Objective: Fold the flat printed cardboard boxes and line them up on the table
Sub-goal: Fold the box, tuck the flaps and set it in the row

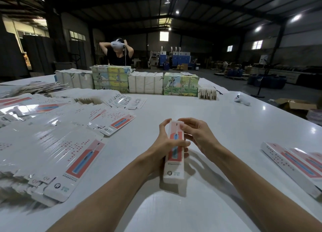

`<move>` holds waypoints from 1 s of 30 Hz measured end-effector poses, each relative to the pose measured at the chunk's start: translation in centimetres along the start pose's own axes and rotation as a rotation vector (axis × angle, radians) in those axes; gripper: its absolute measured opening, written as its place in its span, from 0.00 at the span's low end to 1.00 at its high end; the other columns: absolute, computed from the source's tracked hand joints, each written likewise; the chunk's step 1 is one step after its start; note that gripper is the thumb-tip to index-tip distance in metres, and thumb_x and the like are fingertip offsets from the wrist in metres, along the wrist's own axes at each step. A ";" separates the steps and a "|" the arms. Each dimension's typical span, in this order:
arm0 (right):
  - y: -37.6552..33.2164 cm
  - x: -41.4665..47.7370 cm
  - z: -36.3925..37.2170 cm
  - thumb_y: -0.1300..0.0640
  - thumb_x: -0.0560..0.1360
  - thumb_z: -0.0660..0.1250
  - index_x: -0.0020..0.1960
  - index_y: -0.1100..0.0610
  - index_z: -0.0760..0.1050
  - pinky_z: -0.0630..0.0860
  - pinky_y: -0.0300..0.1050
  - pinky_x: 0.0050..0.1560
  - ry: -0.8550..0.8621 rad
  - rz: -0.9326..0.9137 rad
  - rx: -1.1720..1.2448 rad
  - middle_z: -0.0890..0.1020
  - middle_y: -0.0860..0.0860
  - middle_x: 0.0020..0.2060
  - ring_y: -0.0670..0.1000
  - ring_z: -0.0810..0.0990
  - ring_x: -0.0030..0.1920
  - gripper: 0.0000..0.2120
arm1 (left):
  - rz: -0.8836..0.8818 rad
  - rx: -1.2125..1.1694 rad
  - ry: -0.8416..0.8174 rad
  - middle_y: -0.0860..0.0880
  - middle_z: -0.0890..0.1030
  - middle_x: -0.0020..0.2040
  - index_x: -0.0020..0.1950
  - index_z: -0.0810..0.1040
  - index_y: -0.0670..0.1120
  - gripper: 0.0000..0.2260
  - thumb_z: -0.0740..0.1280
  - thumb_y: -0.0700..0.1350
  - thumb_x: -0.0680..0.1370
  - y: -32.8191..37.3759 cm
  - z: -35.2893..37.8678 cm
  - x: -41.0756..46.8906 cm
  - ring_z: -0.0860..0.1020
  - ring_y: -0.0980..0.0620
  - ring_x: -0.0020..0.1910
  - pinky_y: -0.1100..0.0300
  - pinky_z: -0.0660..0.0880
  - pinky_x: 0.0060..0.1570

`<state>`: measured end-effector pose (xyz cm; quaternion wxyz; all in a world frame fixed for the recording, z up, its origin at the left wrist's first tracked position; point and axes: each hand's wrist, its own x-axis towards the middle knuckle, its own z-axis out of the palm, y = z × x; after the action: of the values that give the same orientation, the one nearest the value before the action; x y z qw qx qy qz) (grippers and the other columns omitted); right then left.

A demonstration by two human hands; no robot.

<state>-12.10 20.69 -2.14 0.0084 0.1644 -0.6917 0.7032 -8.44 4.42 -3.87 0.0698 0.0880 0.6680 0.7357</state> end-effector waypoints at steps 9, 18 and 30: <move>-0.1 -1.1 1.6 0.41 0.83 0.64 0.70 0.52 0.77 0.77 0.49 0.60 0.023 -0.327 -0.900 0.79 0.50 0.62 0.49 0.76 0.61 0.21 | -0.018 -0.550 0.064 0.33 0.76 0.70 0.78 0.68 0.43 0.31 0.60 0.64 0.84 1.5 0.5 -0.9 0.80 0.34 0.66 0.40 0.82 0.56; -2.8 -3.1 2.3 0.48 0.82 0.69 0.63 0.56 0.74 0.79 0.45 0.46 -0.204 -0.239 -0.961 0.82 0.52 0.54 0.52 0.81 0.49 0.15 | 0.011 -0.727 -0.067 0.38 0.85 0.61 0.73 0.71 0.55 0.28 0.63 0.69 0.79 1.7 -0.6 -1.0 0.84 0.38 0.60 0.42 0.83 0.53; -1.8 -9.2 -8.7 0.46 0.79 0.69 0.62 0.52 0.72 0.74 0.42 0.42 0.132 0.180 -1.303 0.77 0.49 0.55 0.50 0.78 0.48 0.16 | 0.007 -0.197 -0.003 0.46 0.86 0.60 0.61 0.87 0.49 0.18 0.69 0.59 0.81 0.2 -0.2 -0.6 0.85 0.48 0.60 0.48 0.81 0.63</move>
<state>-4.91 31.27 -2.58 0.0898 0.0238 -0.9847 0.1473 -7.92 4.06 -3.69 0.0765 0.0842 0.5919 0.7979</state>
